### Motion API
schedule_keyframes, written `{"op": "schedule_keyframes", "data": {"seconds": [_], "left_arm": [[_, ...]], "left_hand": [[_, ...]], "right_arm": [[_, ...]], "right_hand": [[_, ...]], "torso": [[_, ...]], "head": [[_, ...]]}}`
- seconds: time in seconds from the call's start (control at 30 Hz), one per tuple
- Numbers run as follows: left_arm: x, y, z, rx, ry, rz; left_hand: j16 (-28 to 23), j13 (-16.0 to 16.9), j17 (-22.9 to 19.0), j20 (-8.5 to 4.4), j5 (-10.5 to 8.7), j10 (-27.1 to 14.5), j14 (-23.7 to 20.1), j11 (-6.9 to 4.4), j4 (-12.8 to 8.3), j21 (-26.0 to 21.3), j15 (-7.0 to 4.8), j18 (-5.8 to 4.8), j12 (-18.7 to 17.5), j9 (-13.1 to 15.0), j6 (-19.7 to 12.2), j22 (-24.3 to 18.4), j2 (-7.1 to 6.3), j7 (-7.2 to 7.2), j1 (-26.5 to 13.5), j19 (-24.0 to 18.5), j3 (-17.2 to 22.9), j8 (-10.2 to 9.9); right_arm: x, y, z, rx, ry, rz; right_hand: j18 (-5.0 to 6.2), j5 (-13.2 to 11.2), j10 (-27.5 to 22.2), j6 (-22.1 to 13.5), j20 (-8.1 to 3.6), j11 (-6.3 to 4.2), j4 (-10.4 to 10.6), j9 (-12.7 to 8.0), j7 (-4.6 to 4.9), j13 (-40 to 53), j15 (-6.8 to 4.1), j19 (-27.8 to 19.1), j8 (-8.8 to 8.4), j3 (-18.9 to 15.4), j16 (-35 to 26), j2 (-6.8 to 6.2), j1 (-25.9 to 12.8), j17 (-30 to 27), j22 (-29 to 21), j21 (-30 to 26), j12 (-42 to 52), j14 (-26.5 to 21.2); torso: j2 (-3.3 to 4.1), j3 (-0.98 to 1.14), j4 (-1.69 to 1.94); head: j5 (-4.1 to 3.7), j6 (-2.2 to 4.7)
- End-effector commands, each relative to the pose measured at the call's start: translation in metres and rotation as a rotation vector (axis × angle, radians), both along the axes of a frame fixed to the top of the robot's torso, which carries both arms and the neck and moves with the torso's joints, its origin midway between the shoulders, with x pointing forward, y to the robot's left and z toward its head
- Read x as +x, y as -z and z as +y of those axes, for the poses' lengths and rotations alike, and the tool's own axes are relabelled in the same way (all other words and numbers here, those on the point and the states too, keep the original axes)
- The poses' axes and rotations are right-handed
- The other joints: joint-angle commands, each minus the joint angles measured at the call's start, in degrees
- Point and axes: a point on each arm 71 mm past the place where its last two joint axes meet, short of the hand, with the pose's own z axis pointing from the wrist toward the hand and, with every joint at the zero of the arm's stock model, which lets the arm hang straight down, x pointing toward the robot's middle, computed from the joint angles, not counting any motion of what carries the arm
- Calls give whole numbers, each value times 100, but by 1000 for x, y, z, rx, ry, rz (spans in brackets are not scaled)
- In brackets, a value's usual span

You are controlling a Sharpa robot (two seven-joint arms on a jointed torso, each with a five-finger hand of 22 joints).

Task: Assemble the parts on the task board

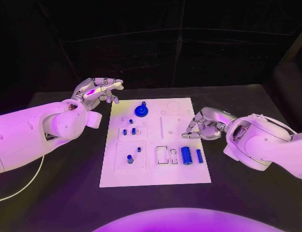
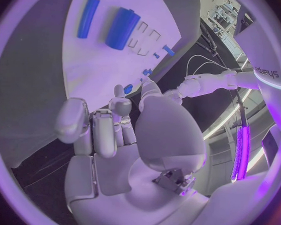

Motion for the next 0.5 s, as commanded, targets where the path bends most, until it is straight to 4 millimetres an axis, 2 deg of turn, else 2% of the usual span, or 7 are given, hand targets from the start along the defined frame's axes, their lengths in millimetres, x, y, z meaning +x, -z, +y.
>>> {"op": "schedule_keyframes", "data": {"seconds": [0.03,0.1,0.2,0.37,0.5], "left_arm": [[-1,-1,-1,-7,11,-4],[-1,-1,0,-7,10,-4],[-1,-1,1,-6,8,-4],[-1,-1,1,-7,9,-3],[-1,-1,1,-6,9,-2]], "left_hand": [[-32,-7,-4,14,-6,-48,-41,6,-36,-22,6,31,19,-2,-24,-9,-11,8,53,-11,6,17],[-32,-7,-4,14,-6,-48,-41,6,-36,-22,6,31,19,-2,-24,-9,-11,8,53,-11,6,17],[-30,-7,-3,15,-7,-47,-42,6,-34,-25,6,31,24,-1,-21,-11,-9,7,50,-11,4,22],[-30,-7,-3,15,-7,-47,-42,6,-34,-25,6,31,24,-1,-21,-11,-9,7,50,-11,4,22],[-30,-7,-3,15,-7,-47,-42,6,-34,-25,6,31,24,-1,-21,-11,-9,7,50,-11,4,22]], "right_arm": [[-4,9,-3,-106,28,66],[-7,15,-2,-132,24,78],[-9,19,1,-151,16,85],[-11,24,5,-177,0,92],[-12,26,8,-199,-11,99]], "right_hand": [[-65,19,-2,23,-12,-37,4,57,-33,309,-40,43,170,-115,80,7,-103,162,87,51,213,353],[-96,71,128,39,-28,-60,8,137,-72,777,-64,89,358,-218,236,-2,-170,500,273,146,526,405],[-102,64,134,-18,-34,-68,16,194,-79,930,-70,89,485,-281,260,-8,-201,547,309,168,620,406],[-104,53,116,-76,-34,-64,18,219,-75,967,-67,87,541,-311,267,-13,-218,562,328,178,636,405],[-105,25,126,-125,-30,-60,25,249,-72,1061,-63,80,611,-348,271,-16,-281,572,334,183,683,403]], "torso": [[-15,1,-23],[-20,1,-28],[-19,-3,-30],[-11,-10,-16],[-8,-5,-17]], "head": [[-32,5],[-47,1],[-58,4],[-60,-5],[-52,-19]]}}
